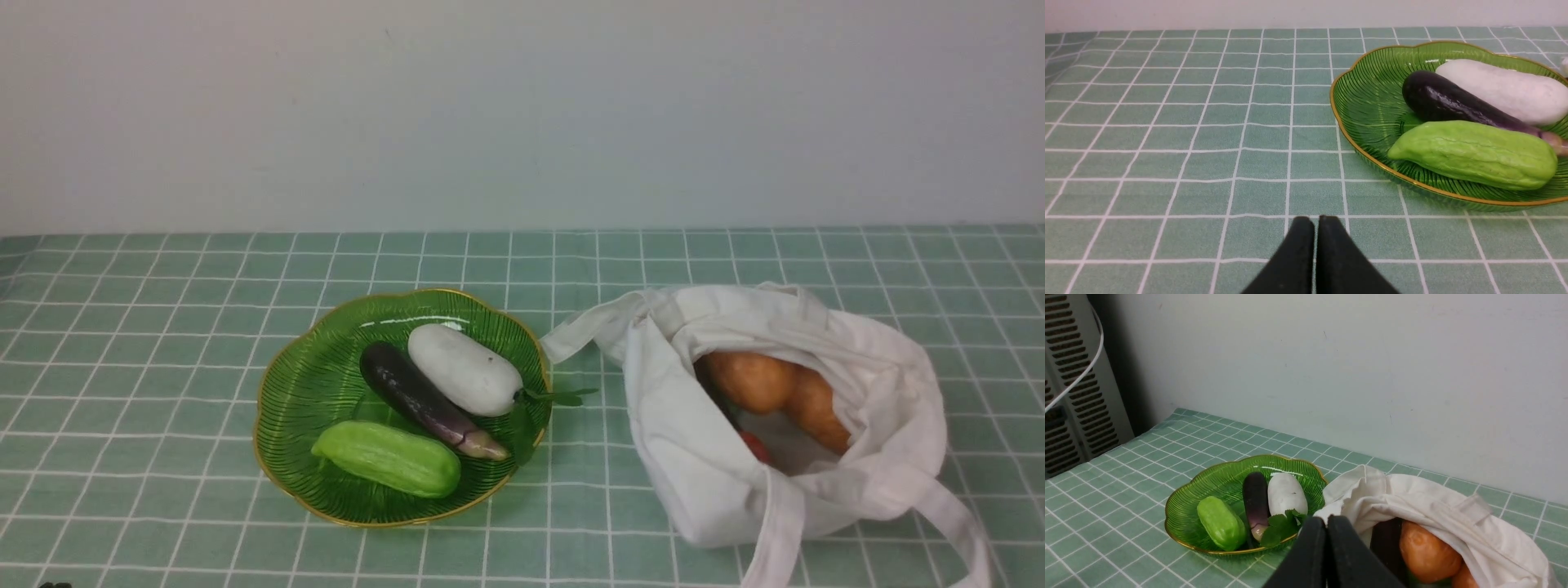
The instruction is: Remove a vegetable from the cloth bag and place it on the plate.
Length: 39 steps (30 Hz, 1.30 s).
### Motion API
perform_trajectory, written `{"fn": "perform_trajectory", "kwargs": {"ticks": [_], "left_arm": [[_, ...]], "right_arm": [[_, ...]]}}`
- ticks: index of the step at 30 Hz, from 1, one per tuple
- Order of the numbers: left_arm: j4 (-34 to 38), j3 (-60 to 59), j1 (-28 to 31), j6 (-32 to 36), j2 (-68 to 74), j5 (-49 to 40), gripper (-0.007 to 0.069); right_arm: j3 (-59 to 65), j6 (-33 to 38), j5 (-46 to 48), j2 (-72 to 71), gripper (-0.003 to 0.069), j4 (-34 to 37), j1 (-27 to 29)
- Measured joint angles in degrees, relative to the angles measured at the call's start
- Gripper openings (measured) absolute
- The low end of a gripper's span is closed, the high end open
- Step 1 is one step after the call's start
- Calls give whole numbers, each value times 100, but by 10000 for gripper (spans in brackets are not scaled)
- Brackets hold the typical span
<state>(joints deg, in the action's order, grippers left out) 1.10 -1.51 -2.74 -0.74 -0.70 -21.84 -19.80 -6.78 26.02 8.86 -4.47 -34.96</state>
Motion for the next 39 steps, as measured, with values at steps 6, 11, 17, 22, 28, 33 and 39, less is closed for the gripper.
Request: {"fn": "perform_trajectory", "kwargs": {"ticks": [6, 11, 17, 22, 28, 33, 39], "left_arm": [[0, 0, 0, 0, 0, 0, -8], [0, 0, 0, 0, 0, 0, -8], [0, 0, 0, 0, 0, 0, -8], [0, 0, 0, 0, 0, 0, -8], [0, 0, 0, 0, 0, 0, -8], [0, 0, 0, 0, 0, 0, -8], [0, 0, 0, 0, 0, 0, -8]], "right_arm": [[792, 383, -185, -133, -15, 5, 753], [1476, 442, -221, -448, -15, 85, 1880], [2018, 436, -239, -881, -15, 113, 2865], [2084, 396, -322, -929, -15, 113, 3264], [2084, 303, -333, -933, -15, 113, 3311], [2084, 291, -338, -933, -15, 113, 3311], [2084, 291, -338, -933, -15, 113, 3311]]}}
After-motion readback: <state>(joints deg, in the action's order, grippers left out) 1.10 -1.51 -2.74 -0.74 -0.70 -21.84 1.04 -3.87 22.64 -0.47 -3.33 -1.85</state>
